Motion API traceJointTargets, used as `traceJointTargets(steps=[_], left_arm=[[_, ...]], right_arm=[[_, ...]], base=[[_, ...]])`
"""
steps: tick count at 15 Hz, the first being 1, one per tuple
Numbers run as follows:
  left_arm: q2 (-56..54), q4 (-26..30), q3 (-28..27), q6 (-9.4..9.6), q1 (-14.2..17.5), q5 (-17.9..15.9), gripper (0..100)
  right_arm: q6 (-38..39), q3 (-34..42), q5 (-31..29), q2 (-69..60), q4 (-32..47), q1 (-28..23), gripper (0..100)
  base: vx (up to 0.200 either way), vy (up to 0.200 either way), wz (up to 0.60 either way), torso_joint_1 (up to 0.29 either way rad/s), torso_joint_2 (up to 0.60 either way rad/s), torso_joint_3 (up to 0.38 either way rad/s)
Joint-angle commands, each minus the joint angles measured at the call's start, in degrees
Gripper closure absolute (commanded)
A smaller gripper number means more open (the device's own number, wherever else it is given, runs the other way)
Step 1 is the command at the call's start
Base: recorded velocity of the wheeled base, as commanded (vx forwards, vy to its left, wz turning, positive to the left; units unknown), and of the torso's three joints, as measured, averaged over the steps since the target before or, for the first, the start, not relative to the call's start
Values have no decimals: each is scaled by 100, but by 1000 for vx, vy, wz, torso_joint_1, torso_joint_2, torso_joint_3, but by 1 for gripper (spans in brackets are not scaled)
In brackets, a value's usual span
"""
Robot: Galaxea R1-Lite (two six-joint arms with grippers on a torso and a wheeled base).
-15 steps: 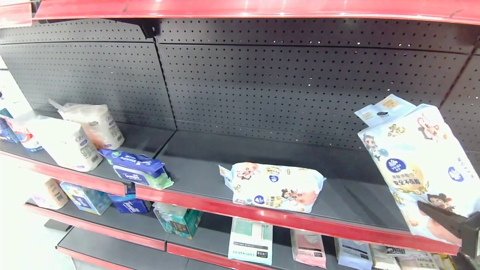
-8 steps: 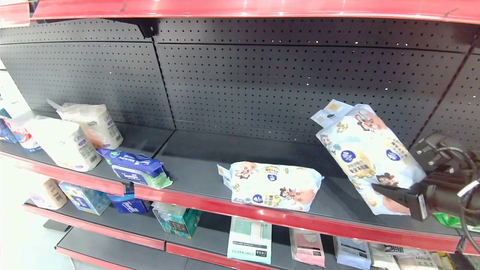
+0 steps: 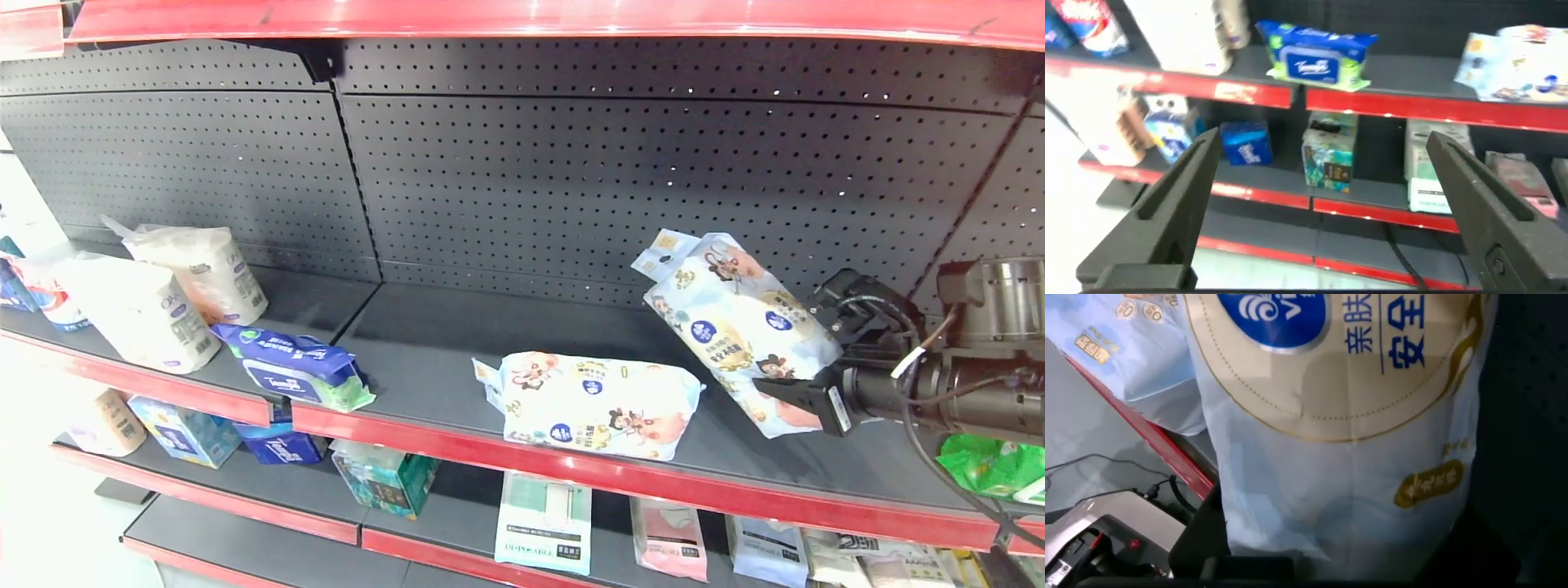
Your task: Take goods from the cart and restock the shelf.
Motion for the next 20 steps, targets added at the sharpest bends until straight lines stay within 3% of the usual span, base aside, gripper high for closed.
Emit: traceJointTargets(steps=[1,3,5,6,7,10,11,12,13,15,20], left_arm=[[157,-32,145,-80,439,32,0],[16,-137,453,-150,975,94,0],[-239,-586,1033,-133,1054,23,0],[-239,-1139,1490,-150,1115,-73,0],[-239,-1939,2008,-159,1203,-372,0],[-239,-2124,2105,-133,1203,-1014,0],[-239,-2159,2140,-115,1203,-952,0],[-239,-2370,2211,-142,1203,-337,0],[-239,-2651,2395,-168,1203,-56,0],[-239,-2836,2562,-168,1203,-249,0],[-239,-2836,2562,-185,1203,-240,0]], right_arm=[[-4,9,2,64,-3,-12,100],[-4,0,2,47,-3,-21,100],[-4,0,2,38,-3,-30,100],[-4,0,2,47,-3,-39,100],[-4,0,2,55,-3,-56,100],[-13,-8,-7,73,-3,-48,100],[-48,-8,2,73,-3,-48,100],[-92,-17,2,82,-3,-48,100],[-83,0,2,82,-12,-48,100],[-83,53,10,143,-12,-127,100],[-92,159,89,240,-21,-135,100]], base=[[0,0,0,0,0,0],[0,0,0,0,0,0],[0,0,0,0,0,0],[0,0,0,0,0,0],[0,0,0,0,0,0],[0,0,0,0,0,0],[0,0,0,0,0,0],[0,0,0,0,0,0],[0,0,0,0,0,0],[0,0,0,0,0,0],[0,0,0,0,0,0]])
